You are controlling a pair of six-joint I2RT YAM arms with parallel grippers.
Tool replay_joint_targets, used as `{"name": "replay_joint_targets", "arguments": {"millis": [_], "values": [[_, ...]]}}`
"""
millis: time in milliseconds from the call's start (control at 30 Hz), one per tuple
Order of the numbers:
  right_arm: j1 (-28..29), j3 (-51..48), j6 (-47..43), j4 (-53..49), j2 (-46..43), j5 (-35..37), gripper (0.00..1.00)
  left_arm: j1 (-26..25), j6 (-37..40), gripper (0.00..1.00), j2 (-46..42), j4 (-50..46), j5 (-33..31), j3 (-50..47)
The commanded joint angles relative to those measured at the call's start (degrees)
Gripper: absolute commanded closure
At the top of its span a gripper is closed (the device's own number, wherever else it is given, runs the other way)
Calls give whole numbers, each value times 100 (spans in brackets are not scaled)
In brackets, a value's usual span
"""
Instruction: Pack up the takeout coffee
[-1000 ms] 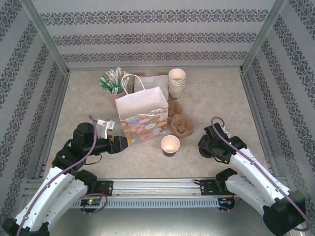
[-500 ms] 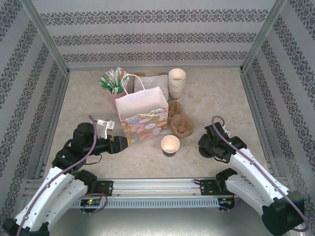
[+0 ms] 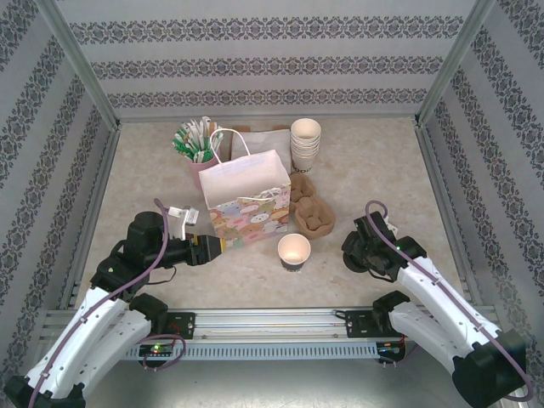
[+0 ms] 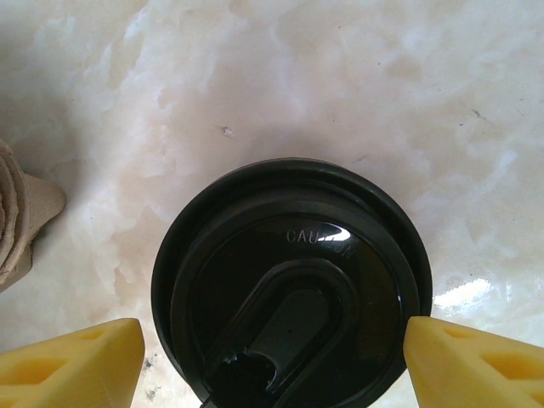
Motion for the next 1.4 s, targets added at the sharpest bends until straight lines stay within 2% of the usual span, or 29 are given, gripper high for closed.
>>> {"name": "replay_joint_targets", "arguments": {"millis": [0,200,633,800,1067,1267,1367], "values": [[-66,17,-68,-168,-181,30,20,-76,42,42,3,108,-34,-45],[-75,-10,-83,-244,-478,104,19,-77,32,42,20,107,-39,-49],[-82,-189,-122,9,-128,86,17,-79,30,42,34,113,-51,-46],[-92,-244,-118,71,-144,101,21,-78,25,42,38,108,-48,-50],[-101,-266,-124,160,-102,112,22,-75,30,42,47,108,-51,-45],[-109,-198,-186,139,-108,118,30,-75,30,42,56,108,-49,-48],[-118,-144,-212,76,-126,109,30,-76,27,42,56,108,-45,-49]]}}
